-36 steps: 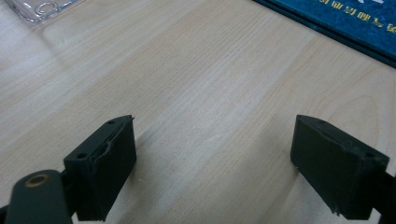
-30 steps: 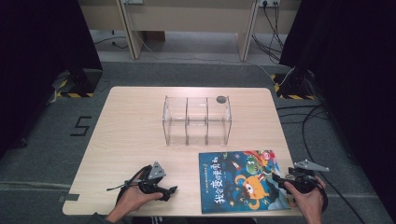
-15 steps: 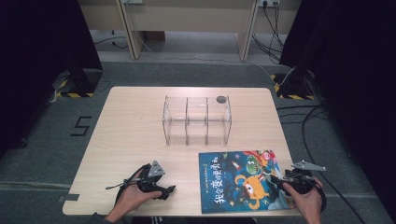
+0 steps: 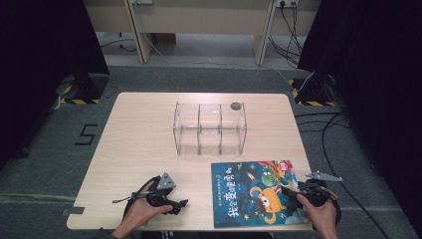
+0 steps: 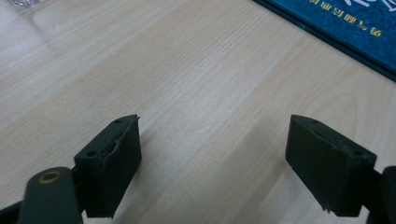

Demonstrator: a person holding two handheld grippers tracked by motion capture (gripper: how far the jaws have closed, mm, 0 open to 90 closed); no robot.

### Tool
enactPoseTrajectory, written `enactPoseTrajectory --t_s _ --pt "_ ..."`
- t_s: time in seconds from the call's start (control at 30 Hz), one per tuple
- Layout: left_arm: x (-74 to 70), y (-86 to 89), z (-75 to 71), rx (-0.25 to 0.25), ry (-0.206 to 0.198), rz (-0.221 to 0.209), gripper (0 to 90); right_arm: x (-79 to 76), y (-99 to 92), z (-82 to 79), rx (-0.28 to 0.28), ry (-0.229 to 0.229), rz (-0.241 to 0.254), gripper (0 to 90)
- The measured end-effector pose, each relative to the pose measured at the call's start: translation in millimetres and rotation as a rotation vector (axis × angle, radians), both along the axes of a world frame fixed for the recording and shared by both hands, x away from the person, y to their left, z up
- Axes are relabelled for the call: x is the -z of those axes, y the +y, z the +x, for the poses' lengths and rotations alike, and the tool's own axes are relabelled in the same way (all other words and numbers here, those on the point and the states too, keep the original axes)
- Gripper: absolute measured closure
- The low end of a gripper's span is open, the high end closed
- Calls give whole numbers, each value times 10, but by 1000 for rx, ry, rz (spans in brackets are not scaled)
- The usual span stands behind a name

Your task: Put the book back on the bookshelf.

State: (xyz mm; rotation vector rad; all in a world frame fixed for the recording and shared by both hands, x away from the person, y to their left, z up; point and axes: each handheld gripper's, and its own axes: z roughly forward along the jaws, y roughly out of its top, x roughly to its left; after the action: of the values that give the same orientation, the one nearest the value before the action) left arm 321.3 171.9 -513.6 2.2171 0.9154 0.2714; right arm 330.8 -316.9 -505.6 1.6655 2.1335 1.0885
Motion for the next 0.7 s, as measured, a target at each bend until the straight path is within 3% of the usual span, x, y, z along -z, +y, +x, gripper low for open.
enactPoseTrajectory --t_s 0.13,0.43,0.5,0.57,0.7 --pt "-4 -1 -7 3 5 -6 192 6 31 -4 -8 10 60 240" --pt "-2 -26 -21 10 4 -12 201 24 218 2 -46 11 108 228" --pt "-5 -36 -30 13 19 -32 201 23 262 1 -46 17 119 226" --pt "-6 -63 -41 25 31 -49 203 29 309 5 -44 21 141 218" --pt "-6 -111 -76 43 23 -39 207 46 406 16 -45 25 189 218"
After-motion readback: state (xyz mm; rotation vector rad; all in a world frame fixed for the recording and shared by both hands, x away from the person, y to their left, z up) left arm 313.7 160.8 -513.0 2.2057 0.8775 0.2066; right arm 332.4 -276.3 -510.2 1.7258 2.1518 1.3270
